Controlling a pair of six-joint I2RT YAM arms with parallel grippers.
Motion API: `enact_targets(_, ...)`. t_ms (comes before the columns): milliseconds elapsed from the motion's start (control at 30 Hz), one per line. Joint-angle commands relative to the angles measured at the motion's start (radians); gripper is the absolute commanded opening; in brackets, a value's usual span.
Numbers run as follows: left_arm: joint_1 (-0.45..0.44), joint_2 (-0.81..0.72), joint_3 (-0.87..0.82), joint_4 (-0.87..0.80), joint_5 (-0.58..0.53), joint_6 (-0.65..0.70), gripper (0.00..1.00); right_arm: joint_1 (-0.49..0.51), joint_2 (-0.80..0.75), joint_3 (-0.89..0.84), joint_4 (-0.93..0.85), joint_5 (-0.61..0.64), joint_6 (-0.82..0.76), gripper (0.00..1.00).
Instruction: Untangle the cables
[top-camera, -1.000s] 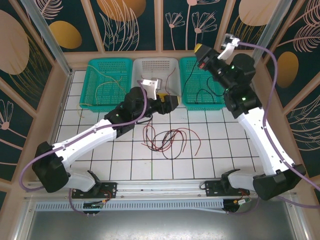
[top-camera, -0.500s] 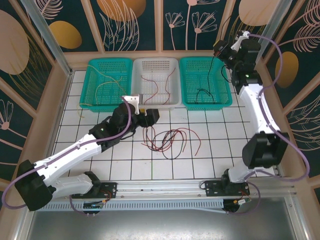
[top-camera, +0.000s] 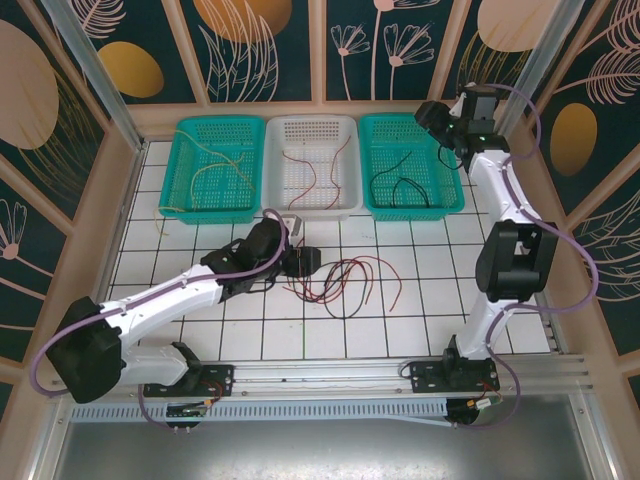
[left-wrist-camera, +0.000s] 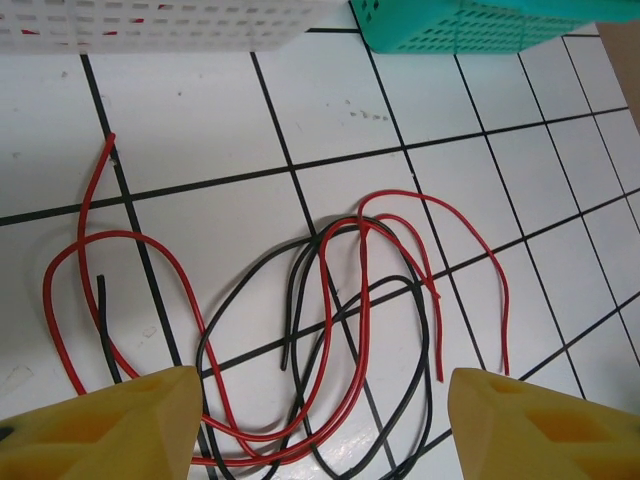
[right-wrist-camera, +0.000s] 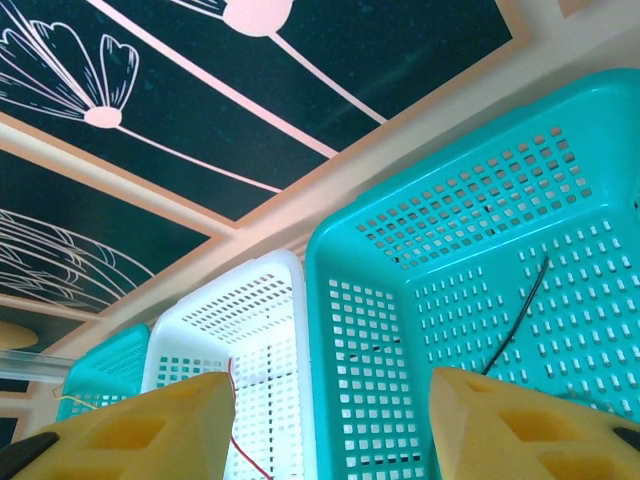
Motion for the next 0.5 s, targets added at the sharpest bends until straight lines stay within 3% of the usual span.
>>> enact_targets(0, 0.005, 0.010, 0.029, -0.002, 0.032, 0.018, 0.66, 0.011, -0.097, 0.033, -0.030, 0.028, -0.053, 0.54)
enact_targets(200, 0.003, 0.063, 0.037, 0.044, 0.118, 0.028, 0.66, 0.133, -0.303, -0.154, -0.064, 0.118, -0.128, 0.54)
enact_targets(467, -0.002, 0.173, 0.026, 0.151, 0.278, -0.010, 0.66, 0.434, -0.627, -0.605, -0.163, 0.405, -0.099, 0.56)
